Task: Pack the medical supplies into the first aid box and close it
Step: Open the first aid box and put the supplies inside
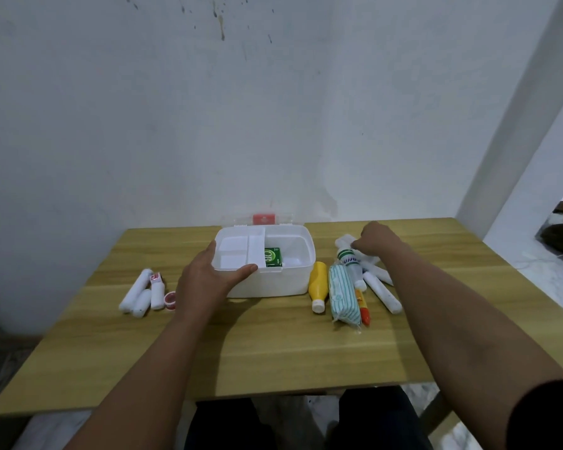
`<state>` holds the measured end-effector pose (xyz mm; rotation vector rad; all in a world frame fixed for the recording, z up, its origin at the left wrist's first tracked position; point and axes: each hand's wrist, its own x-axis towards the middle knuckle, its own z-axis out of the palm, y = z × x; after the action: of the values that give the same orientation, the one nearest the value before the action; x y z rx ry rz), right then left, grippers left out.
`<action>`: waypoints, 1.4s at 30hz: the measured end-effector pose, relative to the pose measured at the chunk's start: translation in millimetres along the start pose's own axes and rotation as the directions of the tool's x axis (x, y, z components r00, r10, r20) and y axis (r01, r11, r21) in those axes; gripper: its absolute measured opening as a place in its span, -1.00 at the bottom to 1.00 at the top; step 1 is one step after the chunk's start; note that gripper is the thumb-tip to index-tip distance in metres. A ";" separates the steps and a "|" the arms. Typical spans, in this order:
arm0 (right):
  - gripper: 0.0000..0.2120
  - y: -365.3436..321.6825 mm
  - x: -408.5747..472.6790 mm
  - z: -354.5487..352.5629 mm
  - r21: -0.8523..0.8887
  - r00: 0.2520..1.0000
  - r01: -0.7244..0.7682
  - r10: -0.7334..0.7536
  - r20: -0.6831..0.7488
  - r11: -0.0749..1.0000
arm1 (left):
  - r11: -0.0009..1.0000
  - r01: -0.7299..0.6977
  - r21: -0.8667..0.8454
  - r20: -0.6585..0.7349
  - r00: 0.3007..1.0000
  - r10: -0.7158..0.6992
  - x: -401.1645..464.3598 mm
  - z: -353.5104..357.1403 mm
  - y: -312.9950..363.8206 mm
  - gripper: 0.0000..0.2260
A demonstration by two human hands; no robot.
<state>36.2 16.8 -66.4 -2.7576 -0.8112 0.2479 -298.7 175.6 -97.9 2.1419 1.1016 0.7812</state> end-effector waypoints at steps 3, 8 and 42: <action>-0.78 -1.2 -4.5 9.2 -0.031 1.000 -0.026 0.026 0.002 0.999 | 1.000 0.009 0.013 0.000 1.000 -0.009 0.1 -0.9 0.3 0.20; -0.85 -2.7 -7.7 14.0 -0.081 0.999 -0.032 0.029 -0.042 0.996 | 1.000 0.005 0.012 0.000 1.000 -0.005 -2.2 -2.6 3.5 0.23; -0.38 -155.8 -67.2 -6.9 -0.169 0.863 0.494 -0.457 0.214 0.853 | 1.000 0.022 0.003 0.026 0.999 -0.022 -5.6 -5.9 10.1 0.13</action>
<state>-97.0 104.9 -8.6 -2.6331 -1.6244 0.3060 -300.7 167.4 -88.0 2.1326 1.1112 0.7399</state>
